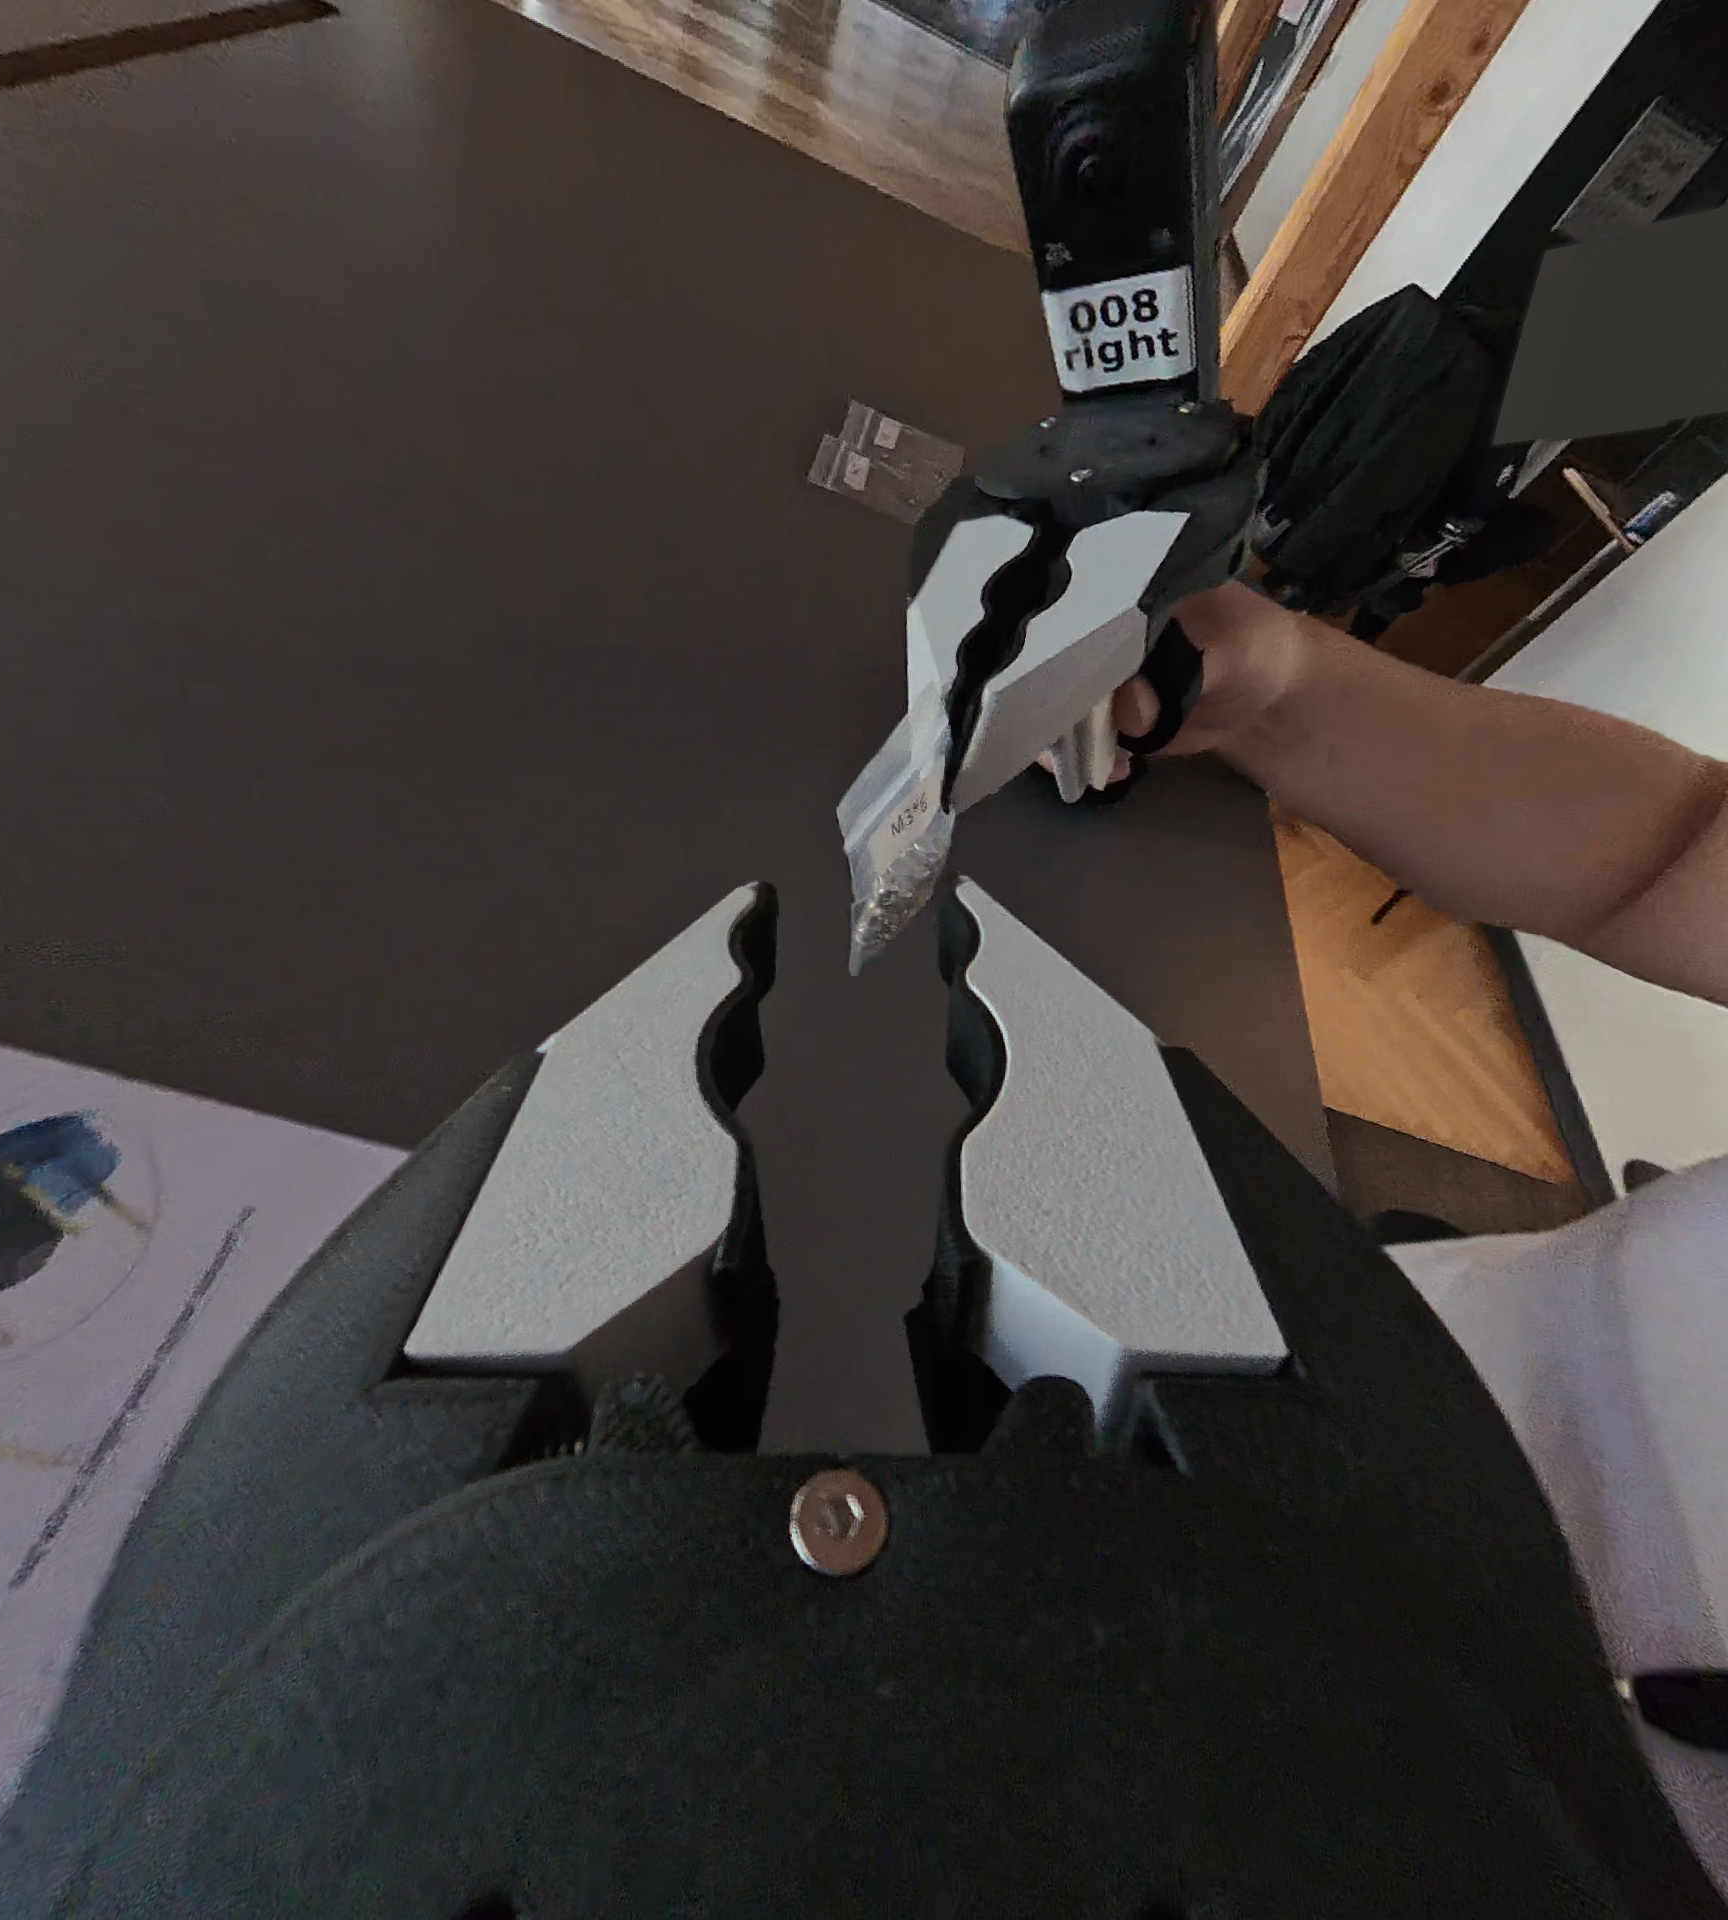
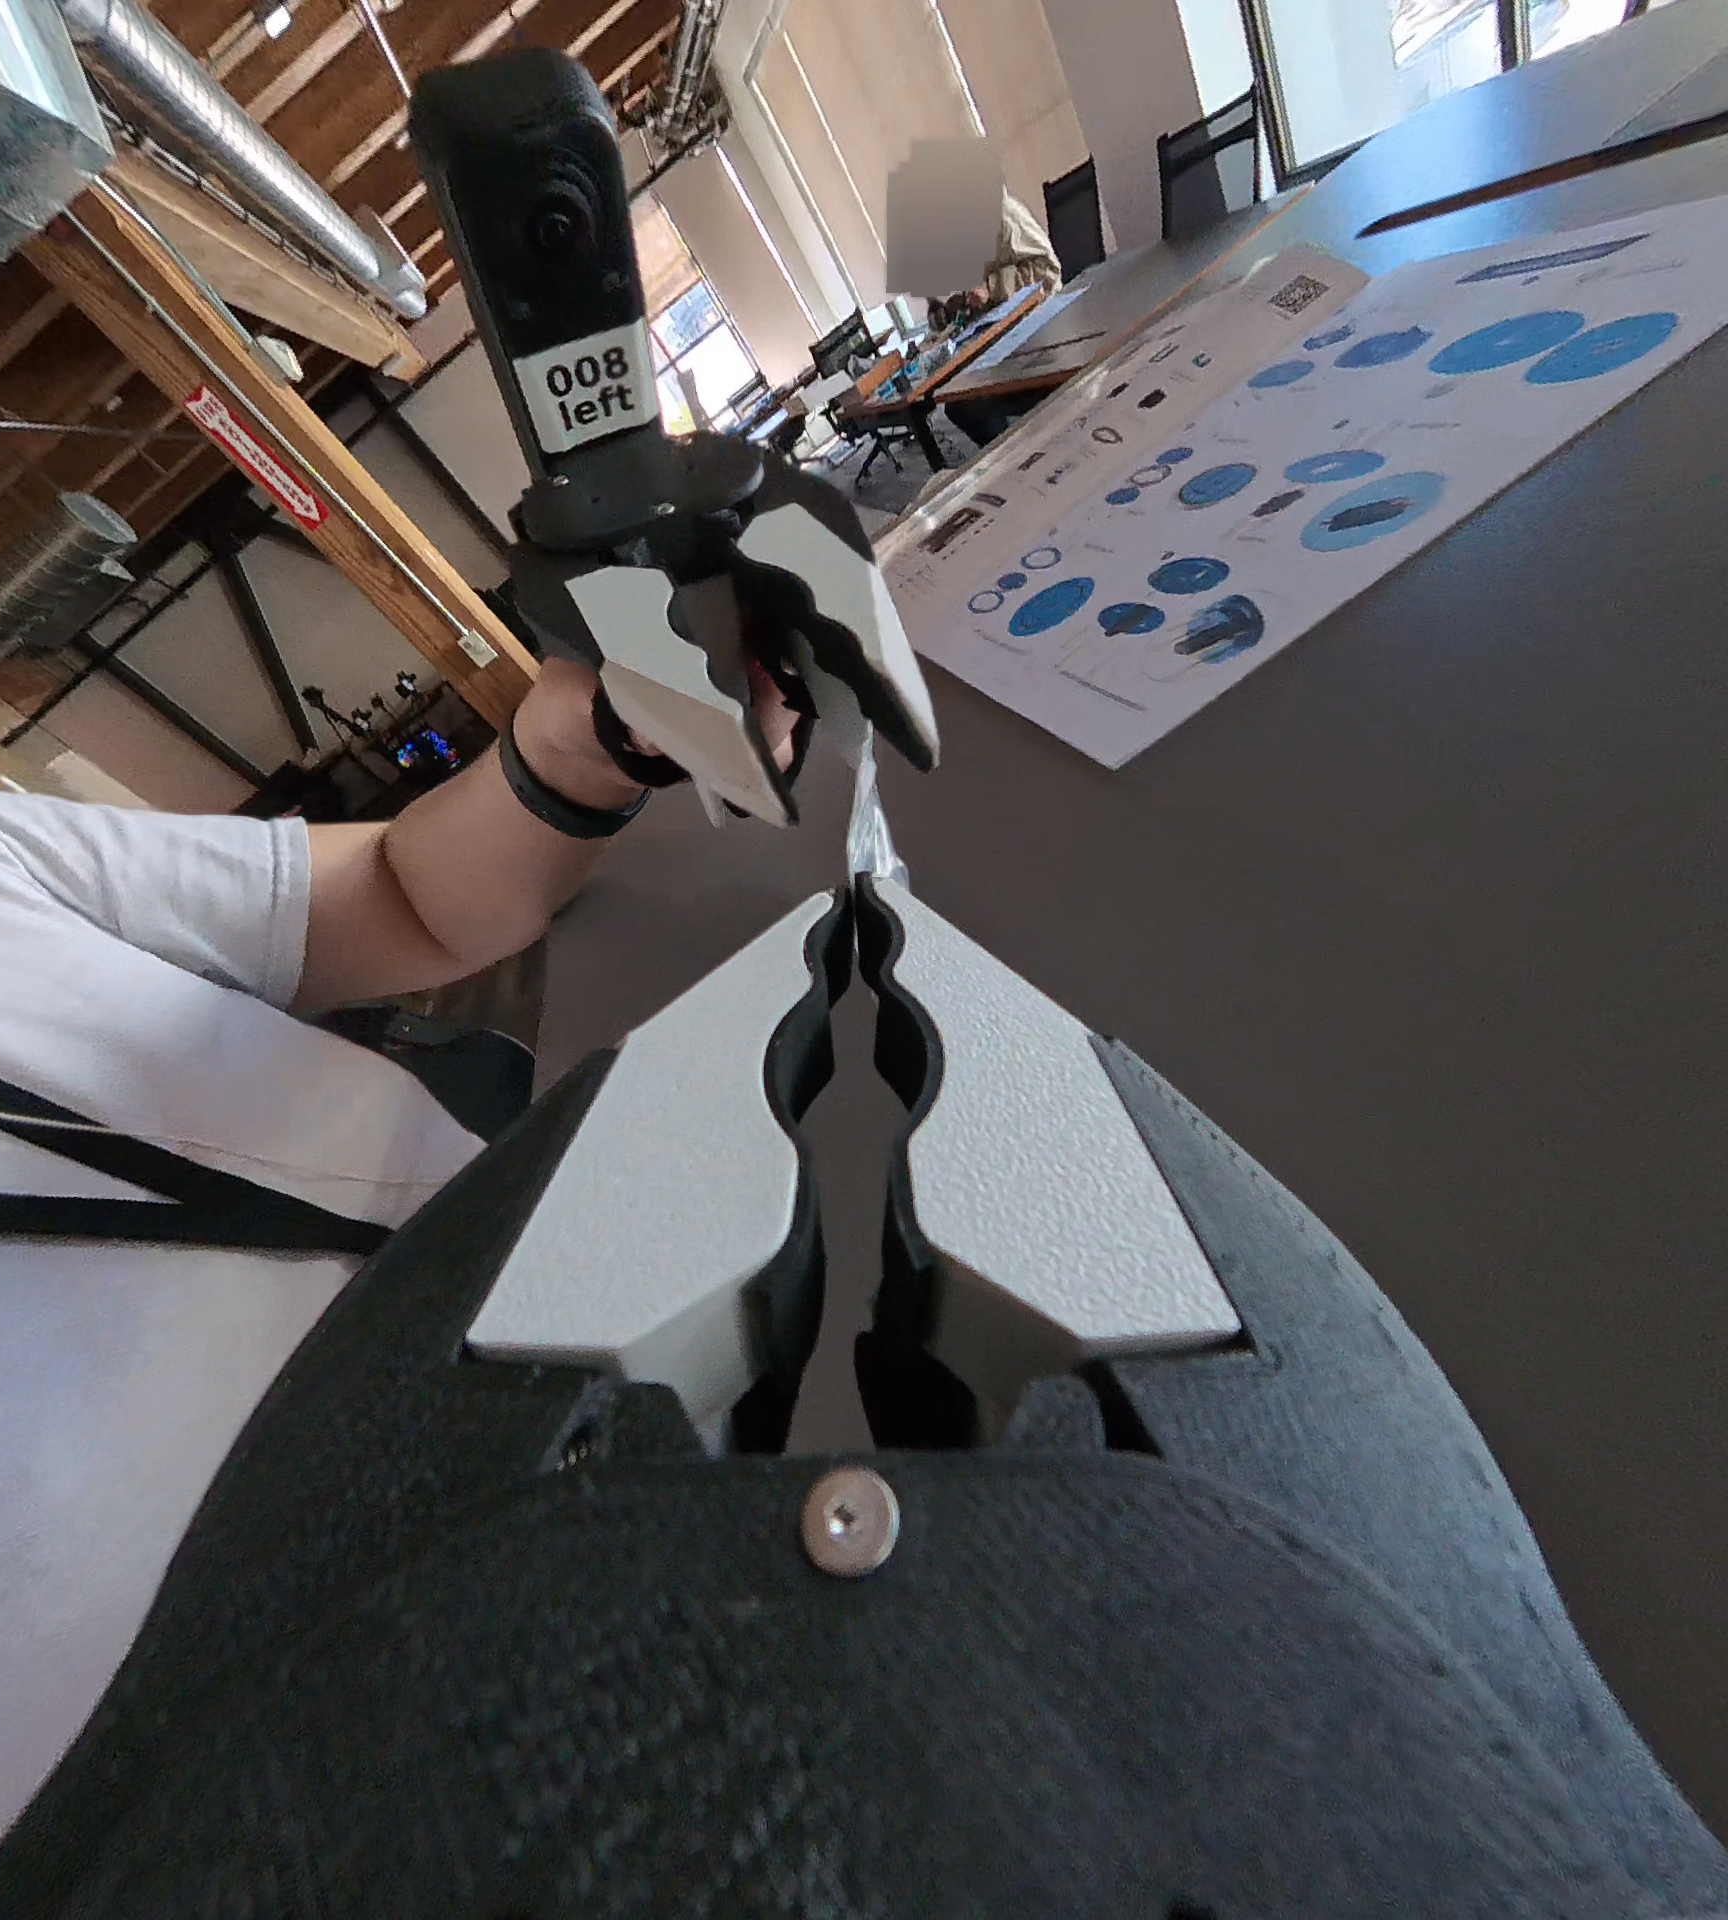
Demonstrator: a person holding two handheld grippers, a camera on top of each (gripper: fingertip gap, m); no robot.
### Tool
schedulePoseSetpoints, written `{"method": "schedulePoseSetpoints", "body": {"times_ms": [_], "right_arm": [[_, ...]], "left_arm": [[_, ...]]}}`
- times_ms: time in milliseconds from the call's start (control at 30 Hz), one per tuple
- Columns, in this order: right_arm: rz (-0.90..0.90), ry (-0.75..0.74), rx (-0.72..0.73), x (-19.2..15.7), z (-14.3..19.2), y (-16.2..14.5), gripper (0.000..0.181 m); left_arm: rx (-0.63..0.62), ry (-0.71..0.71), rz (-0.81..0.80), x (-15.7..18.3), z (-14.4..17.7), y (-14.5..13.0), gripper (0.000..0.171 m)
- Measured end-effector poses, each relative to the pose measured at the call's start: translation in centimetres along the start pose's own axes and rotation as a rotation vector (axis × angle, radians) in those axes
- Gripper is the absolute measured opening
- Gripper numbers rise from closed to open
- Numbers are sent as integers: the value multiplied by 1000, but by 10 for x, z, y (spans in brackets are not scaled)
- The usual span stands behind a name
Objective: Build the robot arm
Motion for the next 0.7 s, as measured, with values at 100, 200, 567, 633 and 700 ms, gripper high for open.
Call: {"method": "schedulePoseSetpoints", "body": {"times_ms": [100,200,567,633,700], "right_arm": [[-25,69,-69,13,12,2,0],[-27,139,-141,22,19,3,0],[320,230,-320,31,-9,42,25],[377,235,-342,33,-25,42,26],[347,341,-376,24,-38,35,24]], "left_arm": [[-21,-31,15,-6,-25,-2,20],[-26,-77,9,-6,-43,-1,4],[-168,30,-165,-15,-15,-18,0],[-169,27,-183,-15,-9,-20,0],[-176,32,-191,-18,-3,-23,0]]}}
Point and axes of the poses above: each gripper's, where its closed fingertips meet, z back along the fingers, y out of its top, x = y × z across the jaws, the point moved 5 cm from there along z, back along the fingers, and after that the axes turned 2 degrees about -y, right-handed, at the moved point
